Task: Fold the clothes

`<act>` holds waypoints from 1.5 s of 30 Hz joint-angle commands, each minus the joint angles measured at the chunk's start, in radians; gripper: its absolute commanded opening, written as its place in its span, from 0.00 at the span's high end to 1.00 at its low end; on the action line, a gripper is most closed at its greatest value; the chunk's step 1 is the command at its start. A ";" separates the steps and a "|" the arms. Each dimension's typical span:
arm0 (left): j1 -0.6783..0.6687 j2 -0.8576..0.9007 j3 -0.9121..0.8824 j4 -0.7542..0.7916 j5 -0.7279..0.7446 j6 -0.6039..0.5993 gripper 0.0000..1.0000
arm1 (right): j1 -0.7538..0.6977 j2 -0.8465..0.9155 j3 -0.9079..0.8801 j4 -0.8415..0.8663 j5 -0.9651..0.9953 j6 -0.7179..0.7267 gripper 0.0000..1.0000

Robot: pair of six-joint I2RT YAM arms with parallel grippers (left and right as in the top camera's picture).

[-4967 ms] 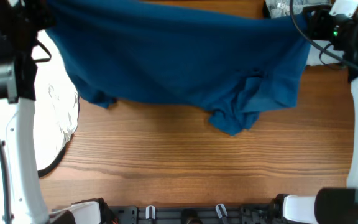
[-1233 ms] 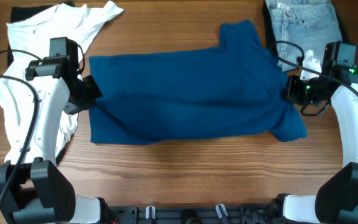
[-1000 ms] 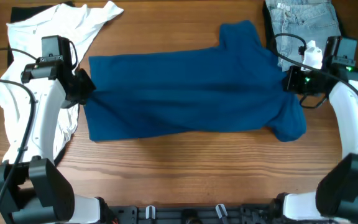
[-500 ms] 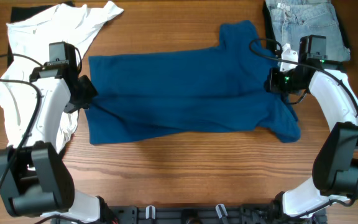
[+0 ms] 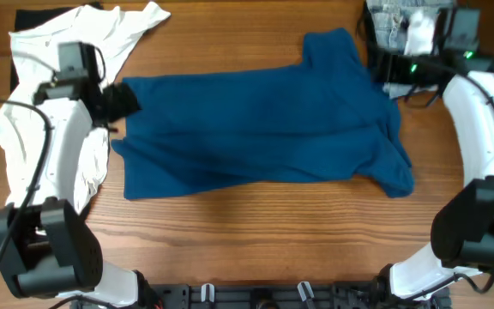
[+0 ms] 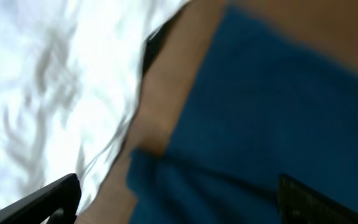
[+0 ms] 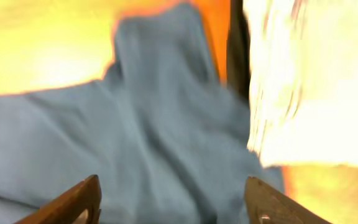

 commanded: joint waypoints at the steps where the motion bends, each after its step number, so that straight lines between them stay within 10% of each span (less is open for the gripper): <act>1: 0.005 -0.003 0.168 -0.008 0.167 0.177 0.00 | 0.028 0.004 0.114 -0.009 -0.027 -0.060 0.30; 20: 0.023 0.476 0.318 0.227 0.105 0.316 0.00 | 0.076 0.018 0.116 0.024 -0.013 -0.111 0.34; 36: 0.019 0.589 0.315 0.333 0.156 0.332 0.25 | 0.083 0.026 0.116 0.095 -0.013 -0.109 0.35; 39: 0.019 0.589 0.315 0.325 0.172 0.332 0.36 | 0.083 0.045 0.116 0.126 -0.013 -0.100 0.35; 43: 0.018 0.589 0.315 0.293 0.174 0.328 0.90 | 0.083 0.085 0.116 0.151 0.008 -0.068 0.35; 45: 0.018 0.589 0.315 0.268 0.174 0.328 0.96 | 0.083 0.111 0.116 0.176 0.009 -0.065 0.35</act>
